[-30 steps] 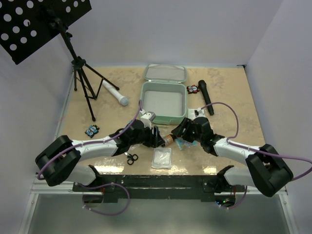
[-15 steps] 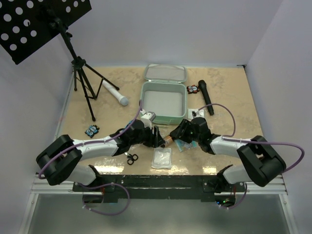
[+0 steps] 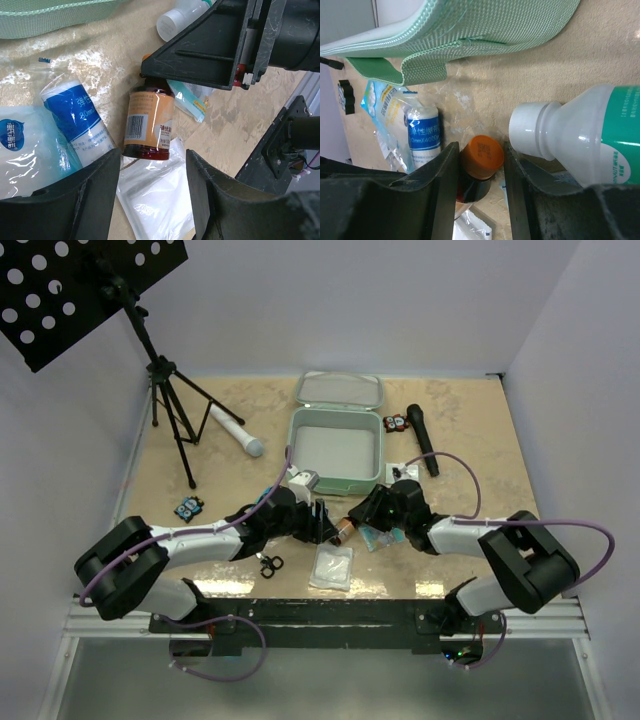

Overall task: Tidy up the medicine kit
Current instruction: Pick up the pill bottle at the center of the board, then place the pill bottle in the medicine box.

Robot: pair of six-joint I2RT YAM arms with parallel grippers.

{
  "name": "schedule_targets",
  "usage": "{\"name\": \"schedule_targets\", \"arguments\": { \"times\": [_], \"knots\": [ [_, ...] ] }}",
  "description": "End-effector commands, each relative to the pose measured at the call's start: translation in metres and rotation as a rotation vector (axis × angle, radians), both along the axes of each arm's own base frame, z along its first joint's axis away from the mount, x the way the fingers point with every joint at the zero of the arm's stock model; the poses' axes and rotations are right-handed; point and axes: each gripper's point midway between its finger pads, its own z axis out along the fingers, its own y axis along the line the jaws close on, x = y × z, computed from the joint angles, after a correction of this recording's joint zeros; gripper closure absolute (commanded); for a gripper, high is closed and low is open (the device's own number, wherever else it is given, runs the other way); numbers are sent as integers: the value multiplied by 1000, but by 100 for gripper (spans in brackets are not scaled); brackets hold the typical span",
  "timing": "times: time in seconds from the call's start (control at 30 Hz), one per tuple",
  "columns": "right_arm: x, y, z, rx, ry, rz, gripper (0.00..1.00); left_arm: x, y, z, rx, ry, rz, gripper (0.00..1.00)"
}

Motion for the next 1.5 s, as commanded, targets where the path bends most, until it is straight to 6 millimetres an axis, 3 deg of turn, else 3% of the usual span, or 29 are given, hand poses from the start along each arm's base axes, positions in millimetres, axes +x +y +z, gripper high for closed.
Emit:
{"name": "schedule_targets", "arguments": {
  "times": [0.0,0.17,0.4,0.57,0.7,0.8,0.9,0.93,1.07,1.33,1.47],
  "knots": [
    [6,7,20,23,-50,26,78,0,-4,8,-40,-28,-6,41],
    [9,5,40,18,-92,27,100,3,-5,16,-56,-40,5,40],
    [15,-1,73,-35,-170,36,100,9,-9,41,-100,-73,21,41],
    [21,-12,110,-97,-257,30,100,17,-6,74,-137,-129,48,41],
    [28,-24,151,-150,-342,-10,100,28,10,104,-134,-192,130,40],
    [46,-35,177,-239,-399,-53,100,37,33,122,-128,-236,241,40],
    [68,-34,188,-333,-412,-43,100,41,53,137,-130,-276,327,39],
    [74,-33,184,-380,-381,-32,100,42,60,141,-128,-289,350,39],
    [113,-30,197,-496,-395,-56,100,40,70,145,-124,-317,369,39],
    [180,-35,196,-753,-349,-88,100,32,77,153,-187,-338,378,38],
    [203,-31,178,-831,-300,-56,100,28,78,153,-186,-339,361,38]
  ]
}}
